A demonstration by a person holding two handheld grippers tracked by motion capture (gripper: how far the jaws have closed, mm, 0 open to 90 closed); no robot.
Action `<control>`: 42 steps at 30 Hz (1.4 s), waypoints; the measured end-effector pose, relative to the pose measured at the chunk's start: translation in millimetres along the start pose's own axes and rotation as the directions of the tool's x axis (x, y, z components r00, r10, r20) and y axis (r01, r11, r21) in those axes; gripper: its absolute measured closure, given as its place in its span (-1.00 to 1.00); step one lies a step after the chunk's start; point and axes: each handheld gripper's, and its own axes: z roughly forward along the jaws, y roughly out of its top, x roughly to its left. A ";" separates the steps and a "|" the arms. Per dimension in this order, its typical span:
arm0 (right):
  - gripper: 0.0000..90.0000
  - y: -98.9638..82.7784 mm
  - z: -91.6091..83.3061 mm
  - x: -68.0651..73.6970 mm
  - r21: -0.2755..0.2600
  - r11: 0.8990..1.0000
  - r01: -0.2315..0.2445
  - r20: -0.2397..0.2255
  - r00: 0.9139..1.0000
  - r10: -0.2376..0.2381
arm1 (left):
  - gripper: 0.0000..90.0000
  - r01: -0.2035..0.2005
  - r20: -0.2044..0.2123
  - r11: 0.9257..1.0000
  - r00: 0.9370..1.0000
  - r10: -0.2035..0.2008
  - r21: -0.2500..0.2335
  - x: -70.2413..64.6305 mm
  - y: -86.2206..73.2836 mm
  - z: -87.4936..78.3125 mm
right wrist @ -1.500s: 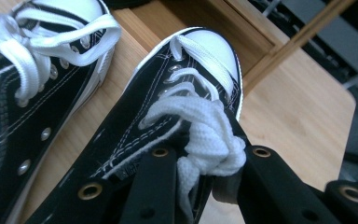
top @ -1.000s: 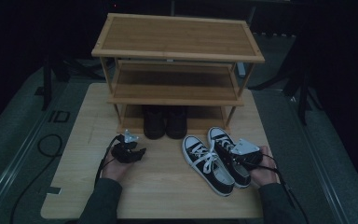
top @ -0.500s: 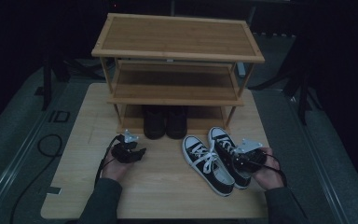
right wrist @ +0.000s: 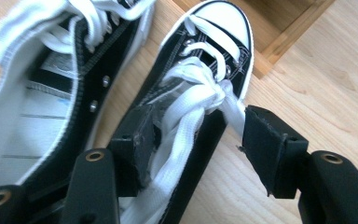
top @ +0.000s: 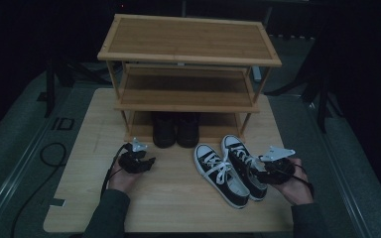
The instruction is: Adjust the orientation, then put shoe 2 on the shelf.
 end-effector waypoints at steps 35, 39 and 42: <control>-0.08 18.3 -22.2 24.6 -0.063 0.997 -0.037 -0.056 0.998 0.033 | 0.15 -0.002 -0.002 1.000 1.000 0.002 -0.007 0.1 -1.0 0.1; -0.11 18.2 -16.5 30.0 -0.056 0.998 -0.034 -0.075 0.997 0.029 | 0.15 -0.002 -0.001 1.000 1.000 0.002 -0.007 0.2 -1.0 0.1; -0.14 16.7 -12.1 33.7 -0.047 0.998 -0.034 -0.097 0.995 0.029 | 0.15 -0.002 -0.002 1.000 1.000 0.002 -0.007 0.1 -1.0 0.1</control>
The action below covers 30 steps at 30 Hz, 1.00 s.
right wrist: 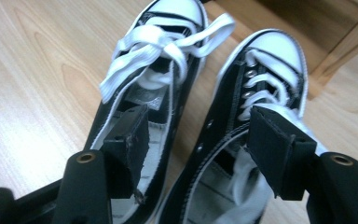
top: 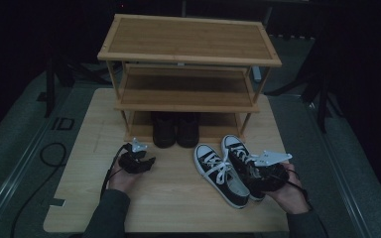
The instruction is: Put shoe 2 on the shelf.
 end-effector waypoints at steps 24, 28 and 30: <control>-0.35 -7.9 18.4 0.6 0.082 0.994 -0.077 0.016 0.997 0.076 | 0.15 0.000 -0.001 1.000 1.000 0.000 -0.002 -0.3 -0.2 0.1; -0.35 -5.6 23.6 0.3 0.086 0.992 -0.091 0.009 0.996 0.090 | 0.14 0.001 -0.002 1.000 1.000 -0.001 -0.003 -0.3 -0.4 0.0; -0.35 -3.8 25.5 0.8 0.088 0.991 -0.100 0.013 0.995 0.099 | 0.14 0.001 -0.002 1.000 1.000 -0.001 -0.003 -0.4 -0.4 0.0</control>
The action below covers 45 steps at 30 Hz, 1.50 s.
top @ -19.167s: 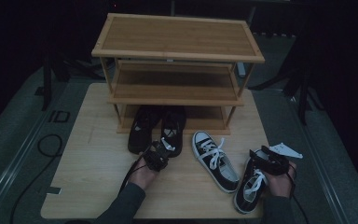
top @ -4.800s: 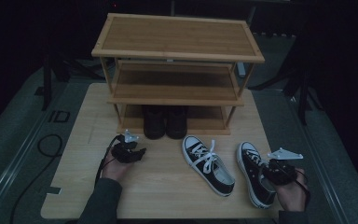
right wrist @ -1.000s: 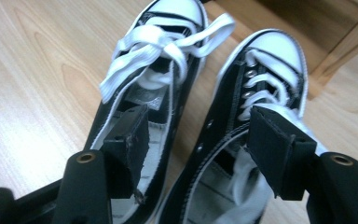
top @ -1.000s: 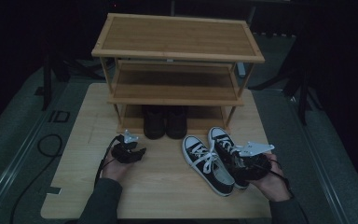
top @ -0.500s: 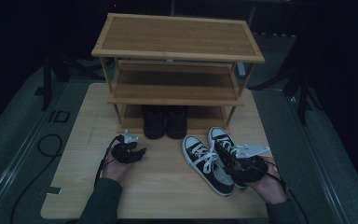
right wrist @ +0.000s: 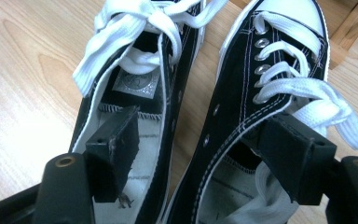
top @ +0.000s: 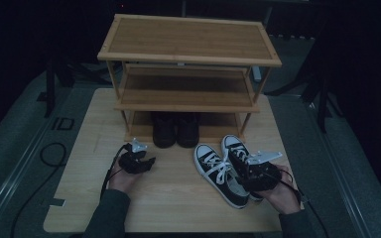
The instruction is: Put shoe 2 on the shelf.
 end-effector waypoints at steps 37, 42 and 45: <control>-0.01 21.2 25.4 15.7 0.041 0.995 -0.088 0.138 0.987 0.082 | 0.13 -0.001 0.001 1.000 1.000 0.001 -0.003 -0.2 0.3 0.7; 0.00 20.8 24.1 19.6 0.030 0.999 -0.022 0.149 0.989 0.017 | 0.13 -0.001 0.000 1.000 1.000 0.001 -0.003 -0.2 0.3 0.7; 0.02 20.3 24.3 21.4 0.030 0.999 0.018 0.155 0.988 -0.022 | 0.13 -0.001 0.000 1.000 1.000 0.001 -0.003 -0.3 0.3 0.7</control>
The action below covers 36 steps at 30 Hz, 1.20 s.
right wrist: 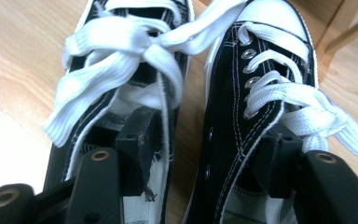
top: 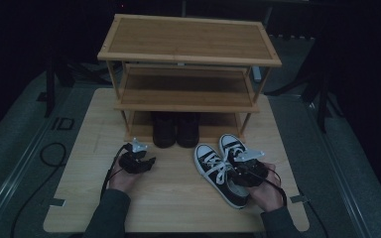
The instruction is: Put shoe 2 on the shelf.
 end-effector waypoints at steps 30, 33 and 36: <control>0.67 5.1 20.5 -2.0 0.083 0.990 -0.115 -0.037 0.992 0.119 | 0.13 0.000 -0.001 1.000 1.000 0.000 -0.001 -0.1 -0.1 0.1; 0.80 4.6 20.4 -4.6 0.087 0.990 -0.111 -0.048 0.992 0.116 | 0.12 0.001 -0.001 1.000 1.000 -0.001 -0.002 -0.2 -0.2 0.1; 0.88 1.7 20.0 -11.4 0.077 0.992 -0.103 -0.065 0.992 0.108 | 0.12 0.000 0.000 1.000 1.000 0.000 -0.002 -0.1 -0.2 0.1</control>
